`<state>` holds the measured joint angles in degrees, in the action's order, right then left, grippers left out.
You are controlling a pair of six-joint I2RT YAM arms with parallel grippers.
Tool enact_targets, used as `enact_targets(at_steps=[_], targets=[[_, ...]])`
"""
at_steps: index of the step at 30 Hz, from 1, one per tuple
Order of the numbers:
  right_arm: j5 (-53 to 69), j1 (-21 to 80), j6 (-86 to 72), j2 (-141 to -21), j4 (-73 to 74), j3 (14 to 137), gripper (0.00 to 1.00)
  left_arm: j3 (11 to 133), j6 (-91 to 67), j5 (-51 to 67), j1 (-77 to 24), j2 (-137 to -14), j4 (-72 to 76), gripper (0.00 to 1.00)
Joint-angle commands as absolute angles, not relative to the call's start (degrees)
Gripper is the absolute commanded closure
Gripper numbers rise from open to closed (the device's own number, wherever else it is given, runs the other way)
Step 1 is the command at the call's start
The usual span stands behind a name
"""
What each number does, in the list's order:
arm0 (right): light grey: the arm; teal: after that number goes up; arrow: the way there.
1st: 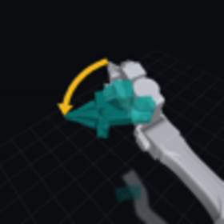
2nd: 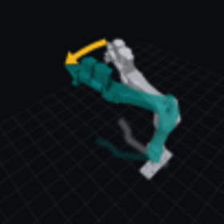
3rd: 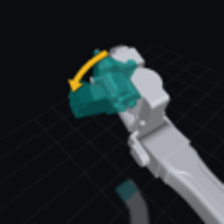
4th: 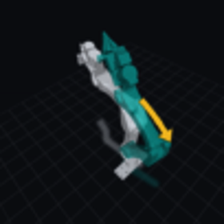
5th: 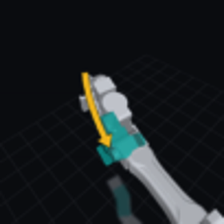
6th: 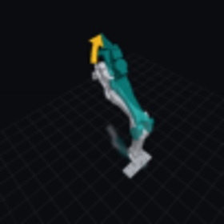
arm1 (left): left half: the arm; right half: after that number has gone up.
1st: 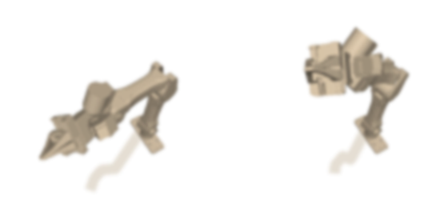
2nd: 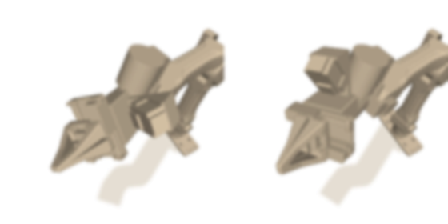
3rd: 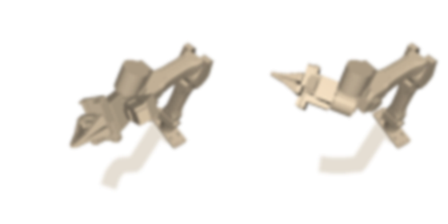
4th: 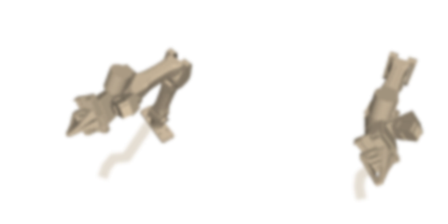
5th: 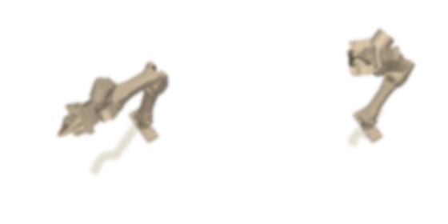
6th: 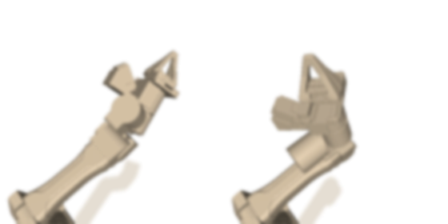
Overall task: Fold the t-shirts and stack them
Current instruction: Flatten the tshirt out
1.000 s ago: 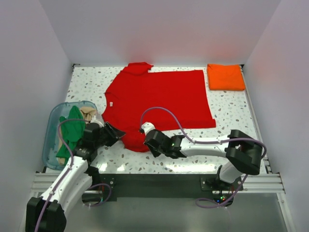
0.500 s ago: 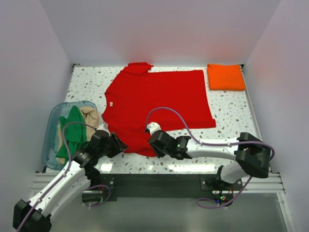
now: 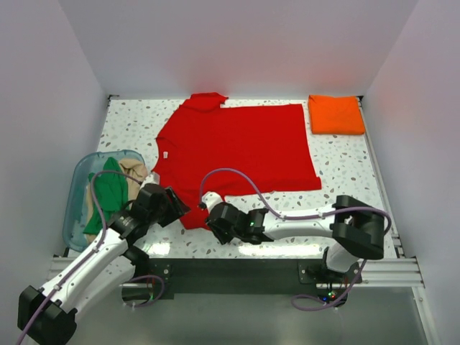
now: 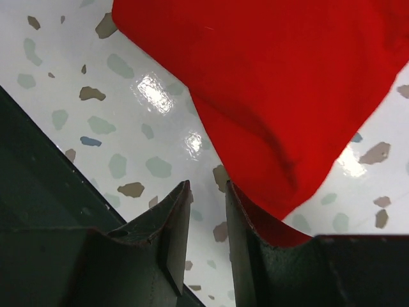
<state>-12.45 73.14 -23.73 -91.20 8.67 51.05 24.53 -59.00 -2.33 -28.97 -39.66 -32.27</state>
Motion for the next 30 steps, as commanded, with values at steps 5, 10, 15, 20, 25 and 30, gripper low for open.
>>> enact_targets(at_steps=[5,10,15,20,25,30], targets=[[-14.5,73.5,-21.4,-97.3,2.4,54.8,0.67,30.7,-57.3,-4.6,-29.3,-40.0,-31.9,0.41],[-16.3,73.5,-20.2,-99.7,0.4,55.8,0.65,29.5,-57.8,-3.8,-29.2,-39.6,-30.8,0.41],[-17.4,73.5,-20.0,-101.0,-1.3,55.4,0.65,27.5,-58.1,-2.9,-29.3,-38.7,-29.9,0.41],[-20.0,73.6,-20.8,-99.5,-2.1,53.4,0.65,26.5,-58.0,-2.2,-29.3,-38.8,-29.1,0.42],[-21.4,73.6,-20.5,-97.9,-2.4,53.1,0.64,26.1,-57.7,-1.8,-29.3,-39.4,-28.0,0.42],[-20.9,73.6,-20.5,-100.5,-2.1,53.9,0.64,25.8,-57.4,-1.2,-29.2,-40.3,-27.1,0.42]])
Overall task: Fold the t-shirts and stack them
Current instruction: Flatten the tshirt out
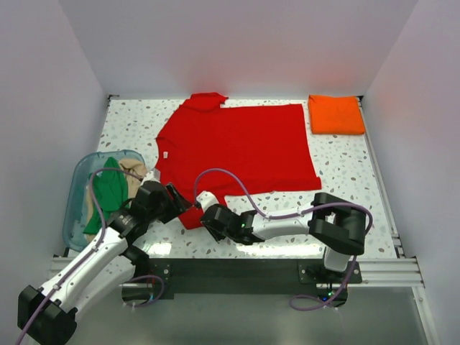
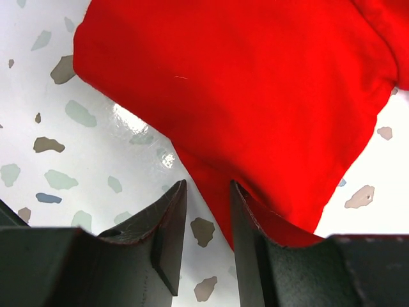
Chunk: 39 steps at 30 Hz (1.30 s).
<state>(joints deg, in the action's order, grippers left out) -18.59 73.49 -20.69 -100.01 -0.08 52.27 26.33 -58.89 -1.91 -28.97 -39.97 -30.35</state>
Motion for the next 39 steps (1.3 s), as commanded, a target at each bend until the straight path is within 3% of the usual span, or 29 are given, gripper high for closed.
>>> enact_targets(at_steps=[1,5,12,18,27,35,37,39], targets=[[-20.8,73.6,-20.6,-101.2,-2.0,54.0,0.64,25.8,-57.4,-1.1,-29.3,-40.3,-27.0,0.42],[-20.9,73.7,-21.4,-102.4,-2.9,53.0,0.65,25.4,-57.2,-0.9,-29.2,-40.3,-27.0,0.43],[-19.9,73.6,-22.3,-99.5,2.4,51.9,0.93,25.2,-56.5,-0.4,-29.2,-40.8,-26.9,0.43],[-17.7,73.6,-20.4,-91.7,8.5,51.9,1.0,25.5,-55.0,1.9,-29.3,-42.6,-26.6,0.43],[-14.6,73.1,-17.6,-85.0,15.3,54.4,1.0,27.2,-52.0,3.4,-29.3,-45.8,-27.8,0.42],[-13.2,72.5,-15.5,-86.8,19.9,58.1,0.99,28.7,-50.9,4.8,-29.3,-46.5,-29.4,0.41],[-13.5,72.4,-15.7,-88.1,21.0,58.2,0.95,28.2,-51.3,5.2,-29.3,-46.1,-29.6,0.41],[-13.6,72.4,-16.6,-88.4,21.9,57.5,0.78,27.3,-51.3,5.3,-29.3,-46.0,-30.1,0.41]])
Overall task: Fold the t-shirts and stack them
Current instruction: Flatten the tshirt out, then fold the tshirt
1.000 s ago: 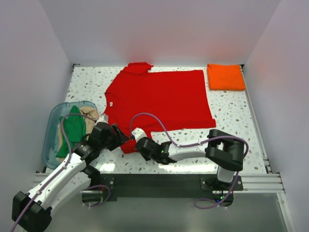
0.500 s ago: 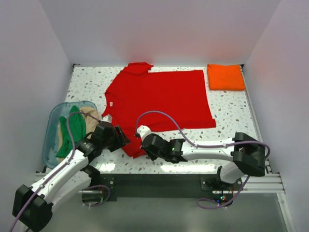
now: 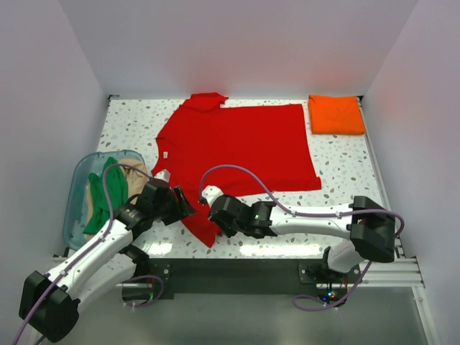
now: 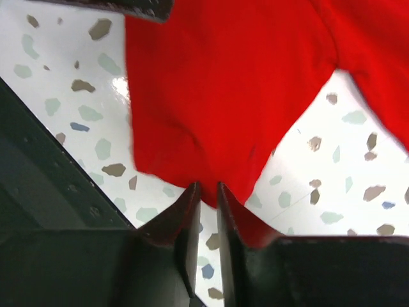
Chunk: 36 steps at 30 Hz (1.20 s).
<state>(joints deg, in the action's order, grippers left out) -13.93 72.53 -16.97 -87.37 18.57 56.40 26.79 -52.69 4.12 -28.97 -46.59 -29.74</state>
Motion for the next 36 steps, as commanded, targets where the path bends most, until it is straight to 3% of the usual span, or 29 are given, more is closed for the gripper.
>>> enact_targets(at_steps=[1,2,5,10,15,21,28,36], targets=[[-13.7,72.4,-17.7,-87.8,21.9,57.0,0.71,27.2,-51.4,4.9,-29.3,-46.1,-30.7,0.41],[-14.9,72.4,-18.4,-87.1,21.3,56.3,0.59,27.4,-51.3,4.6,-29.3,-46.3,-31.1,0.41],[-17.4,72.0,-21.3,-84.3,21.0,54.1,0.48,27.4,-51.2,4.0,-29.3,-46.8,-32.9,0.42],[-20.6,65.3,-28.1,-80.7,23.8,52.6,0.47,27.5,-51.9,2.3,-30.1,-48.2,-35.0,0.48],[-11.6,52.8,-30.2,-72.4,21.5,47.2,0.48,27.7,-56.8,-3.2,-35.9,-47.8,-38.6,0.49],[-9.8,41.4,-31.2,-65.3,23.2,45.8,0.44,23.8,-64.9,-7.3,-44.4,-46.0,-39.3,0.48],[-4.4,29.1,-29.8,-64.2,24.3,46.2,0.44,21.4,-70.9,-10.4,-54.8,-51.7,-35.0,0.45],[-0.1,21.5,-29.1,-64.6,23.1,44.7,0.44,21.6,-70.7,-14.0,-56.8,-56.1,-31.6,0.49]])
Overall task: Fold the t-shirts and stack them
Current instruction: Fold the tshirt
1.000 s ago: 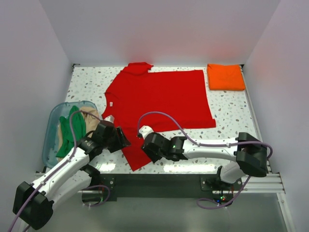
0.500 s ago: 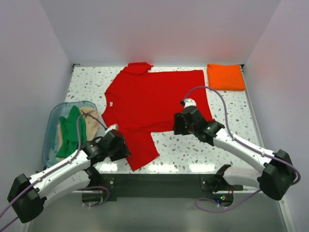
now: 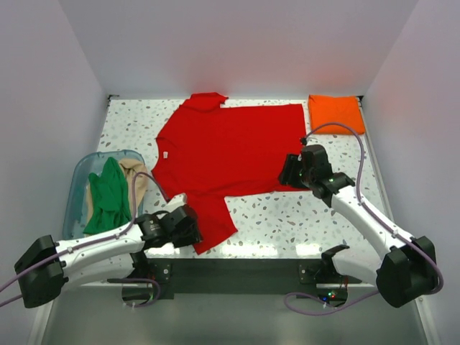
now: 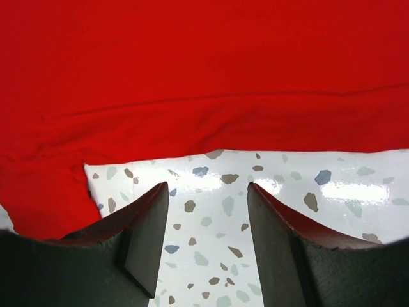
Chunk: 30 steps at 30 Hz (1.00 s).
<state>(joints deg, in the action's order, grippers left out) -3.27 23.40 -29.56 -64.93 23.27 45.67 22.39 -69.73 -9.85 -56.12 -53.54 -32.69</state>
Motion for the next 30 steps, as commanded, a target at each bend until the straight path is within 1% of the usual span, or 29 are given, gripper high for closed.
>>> enact_targets(at_steps=[1,5,8,9,11,12,13,17,21,23,24,30], targets=[[-0.1,20.1,-29.1,-64.8,22.8,44.5,0.44,21.5,-70.6,-14.6,-57.2,-56.9,-31.2,0.5],[2.5,17.1,-29.1,-66.0,21.5,43.9,0.44,21.7,-70.7,-16.4,-58.6,-61.5,-29.6,0.57],[4.7,15.4,-29.1,-66.9,20.8,43.7,0.44,22.3,-70.8,-17.5,-59.1,-63.4,-29.6,0.68],[4.8,15.0,-29.1,-67.2,20.7,43.7,0.44,22.3,-70.8,-17.8,-59.1,-63.2,-29.7,0.79],[4.8,14.2,-29.0,-67.4,20.6,43.3,0.44,22.2,-71.2,-18.1,-59.1,-61.5,-30.1,0.88],[4.8,13.4,-29.2,-67.5,20.4,43.2,0.45,22.2,-71.5,-18.4,-59.1,-60.7,-30.4,0.97],[4.8,12.8,-29.2,-67.7,20.0,42.9,0.45,22.3,-71.7,-18.5,-59.1,-58.7,-31.2,1.0],[4.9,9.0,-29.4,-68.5,19.2,41.8,0.45,23.1,-72.9,-19.2,-59.1,-52.8,-33.9,1.0],[5.6,1.8,-29.8,-70.0,19.1,41.0,0.45,23.6,-73.0,-19.4,-59.1,-47.3,-35.8,1.0],[5.9,0.2,-30.5,-70.6,18.5,40.3,0.45,23.5,-72.9,-18.5,-59.1,-45.4,-36.4,1.0],[6.1,-3.1,-30.8,-70.8,18.2,40.0,0.45,23.5,-72.6,-18.2,-59.1,-45.1,-36.6,1.0],[6.1,-7.4,-33.3,-74.0,15.7,38.8,0.49,23.9,-70.7,-15.4,-59.1,-40.7,-38.2,1.0]])
